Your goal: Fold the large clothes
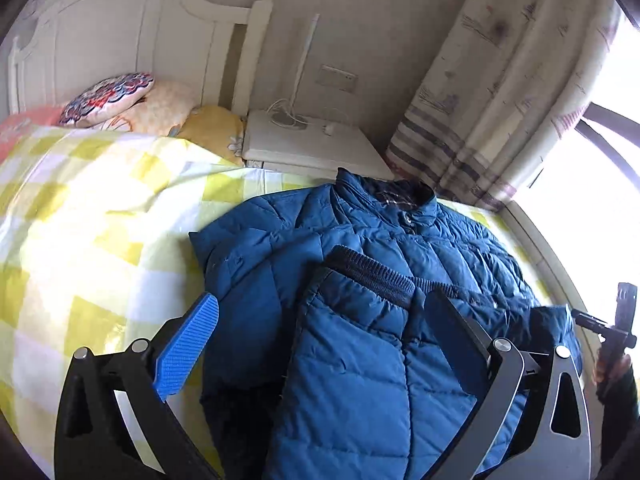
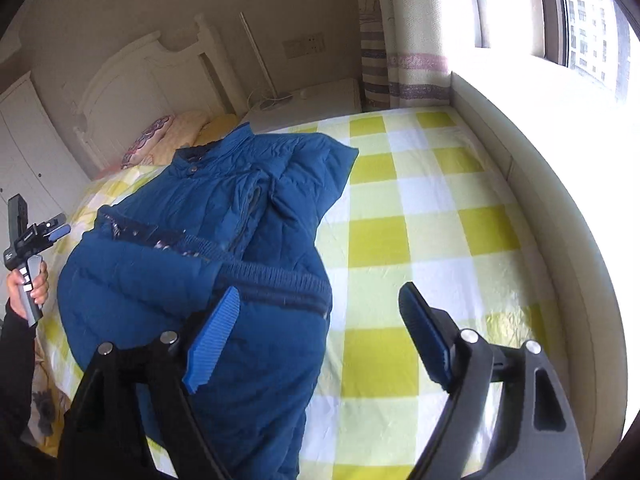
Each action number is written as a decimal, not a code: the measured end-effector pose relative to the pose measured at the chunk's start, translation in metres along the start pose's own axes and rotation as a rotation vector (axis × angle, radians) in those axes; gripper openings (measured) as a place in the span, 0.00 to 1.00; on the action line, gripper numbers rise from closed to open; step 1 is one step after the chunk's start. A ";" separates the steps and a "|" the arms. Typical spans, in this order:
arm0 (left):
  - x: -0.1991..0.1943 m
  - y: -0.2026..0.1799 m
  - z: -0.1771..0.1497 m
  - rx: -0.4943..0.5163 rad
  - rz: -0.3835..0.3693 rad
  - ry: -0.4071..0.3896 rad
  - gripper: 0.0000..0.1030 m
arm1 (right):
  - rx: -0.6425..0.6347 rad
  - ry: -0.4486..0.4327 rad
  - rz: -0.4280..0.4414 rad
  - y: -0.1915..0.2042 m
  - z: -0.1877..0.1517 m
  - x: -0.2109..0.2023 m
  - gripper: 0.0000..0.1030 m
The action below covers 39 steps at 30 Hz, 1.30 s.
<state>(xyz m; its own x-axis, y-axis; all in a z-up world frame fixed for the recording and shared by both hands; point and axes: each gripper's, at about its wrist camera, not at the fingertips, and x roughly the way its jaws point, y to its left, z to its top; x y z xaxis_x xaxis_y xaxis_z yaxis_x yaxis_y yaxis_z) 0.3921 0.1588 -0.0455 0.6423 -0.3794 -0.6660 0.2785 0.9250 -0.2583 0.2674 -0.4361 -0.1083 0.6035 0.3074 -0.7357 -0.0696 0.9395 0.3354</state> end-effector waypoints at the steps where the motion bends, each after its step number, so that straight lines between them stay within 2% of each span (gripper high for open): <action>1: 0.002 -0.001 0.000 0.029 0.007 0.014 0.96 | 0.012 0.025 0.032 0.000 -0.008 0.004 0.85; 4: 0.020 -0.006 -0.003 0.097 0.036 0.079 0.96 | 0.048 0.059 0.073 0.002 -0.020 0.020 0.85; 8: 0.044 -0.019 -0.005 0.187 0.144 0.130 0.96 | 0.057 0.045 0.067 0.007 -0.021 0.027 0.84; 14: 0.068 -0.051 0.001 0.368 0.236 0.173 0.96 | -0.002 0.029 0.018 0.022 -0.014 0.014 0.84; 18: 0.093 -0.064 0.005 0.442 0.285 0.211 0.96 | -0.015 0.026 0.054 0.029 -0.017 0.005 0.84; 19: 0.098 -0.064 0.004 0.445 0.286 0.211 0.96 | -0.036 0.018 0.035 0.033 -0.018 0.005 0.81; 20: 0.102 -0.062 0.002 0.434 0.278 0.211 0.94 | -0.071 0.006 -0.011 0.038 -0.021 0.005 0.66; 21: 0.104 -0.061 -0.001 0.421 0.244 0.208 0.79 | -0.093 0.001 -0.039 0.043 -0.023 0.006 0.52; 22: 0.101 -0.062 -0.004 0.411 0.215 0.194 0.61 | -0.096 -0.003 -0.064 0.045 -0.024 0.007 0.21; 23: 0.097 -0.065 -0.007 0.413 0.243 0.163 0.49 | -0.096 -0.018 -0.075 0.048 -0.026 0.005 0.10; 24: 0.089 -0.069 -0.011 0.428 0.265 0.130 0.27 | -0.132 -0.051 -0.109 0.058 -0.028 0.000 0.07; 25: 0.076 -0.074 -0.014 0.440 0.273 0.092 0.23 | -0.194 -0.078 -0.163 0.070 -0.032 -0.006 0.05; 27: 0.043 -0.081 -0.020 0.440 0.259 0.014 0.22 | -0.266 -0.112 -0.221 0.088 -0.037 -0.018 0.04; 29: 0.016 -0.083 -0.026 0.465 0.288 -0.035 0.22 | -0.285 -0.119 -0.230 0.092 -0.038 -0.027 0.04; 31: 0.005 -0.076 -0.030 0.473 0.306 -0.039 0.22 | -0.296 -0.107 -0.239 0.092 -0.038 -0.025 0.04; 34: 0.006 -0.060 -0.035 0.441 0.284 -0.010 0.23 | -0.260 -0.070 -0.205 0.091 -0.038 -0.014 0.07; 35: 0.011 -0.055 -0.038 0.426 0.271 0.022 0.23 | -0.226 -0.038 -0.174 0.086 -0.039 -0.007 0.16; 36: 0.017 -0.051 -0.042 0.412 0.268 0.047 0.24 | -0.190 -0.017 -0.158 0.080 -0.039 -0.002 0.21; 38: 0.026 -0.047 -0.048 0.396 0.264 0.063 0.25 | -0.106 -0.035 -0.130 0.063 -0.038 -0.002 0.52; 39: 0.028 -0.044 -0.047 0.380 0.253 0.075 0.26 | -0.054 -0.055 -0.088 0.052 -0.037 -0.007 0.62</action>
<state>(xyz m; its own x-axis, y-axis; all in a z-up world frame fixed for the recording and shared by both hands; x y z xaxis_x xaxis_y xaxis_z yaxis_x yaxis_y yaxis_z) 0.3641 0.1080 -0.0861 0.6743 -0.1276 -0.7273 0.3709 0.9102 0.1842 0.2304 -0.3835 -0.1077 0.6517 0.2161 -0.7271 -0.0559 0.9697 0.2380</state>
